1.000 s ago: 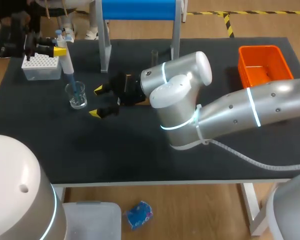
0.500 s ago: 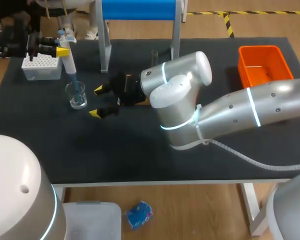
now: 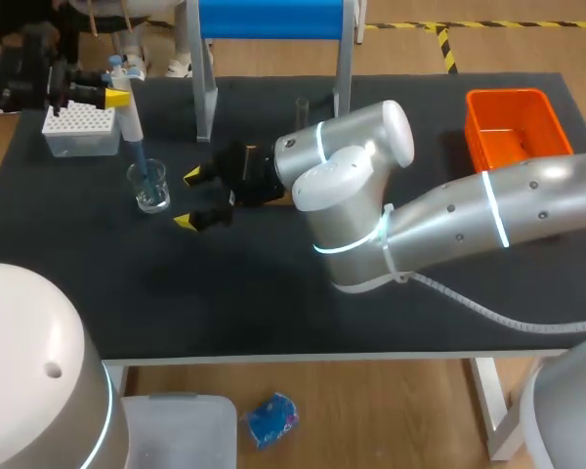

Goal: Invert the test tube, pick up the pipette, mount the tip to pipette, aspirate from beaker and dispense into the tube, eject the tip, return the pipette, and cap with the stopper.

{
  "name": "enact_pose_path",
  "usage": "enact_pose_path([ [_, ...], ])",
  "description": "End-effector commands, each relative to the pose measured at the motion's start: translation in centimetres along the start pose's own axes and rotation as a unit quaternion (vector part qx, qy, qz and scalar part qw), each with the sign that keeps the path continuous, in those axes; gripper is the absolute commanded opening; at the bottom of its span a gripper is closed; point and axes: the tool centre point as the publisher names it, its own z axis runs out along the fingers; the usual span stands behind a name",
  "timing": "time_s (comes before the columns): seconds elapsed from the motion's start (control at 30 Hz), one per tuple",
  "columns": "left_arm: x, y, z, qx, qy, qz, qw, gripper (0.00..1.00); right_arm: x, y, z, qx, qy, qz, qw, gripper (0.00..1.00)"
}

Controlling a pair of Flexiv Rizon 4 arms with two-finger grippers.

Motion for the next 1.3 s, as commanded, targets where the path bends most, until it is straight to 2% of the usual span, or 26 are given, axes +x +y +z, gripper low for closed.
enact_pose_path([
  [0.03,0.28,-0.11,0.01,0.001,-0.004,0.000,1.000,0.00,0.00,-0.05,0.08,0.000,-0.001,0.000,1.000,1.00],
  [1.3,0.23,-0.32,0.35,0.002,-0.007,0.005,1.000,0.00,0.00,-0.05,0.08,0.000,-0.001,0.000,1.000,1.00],
])
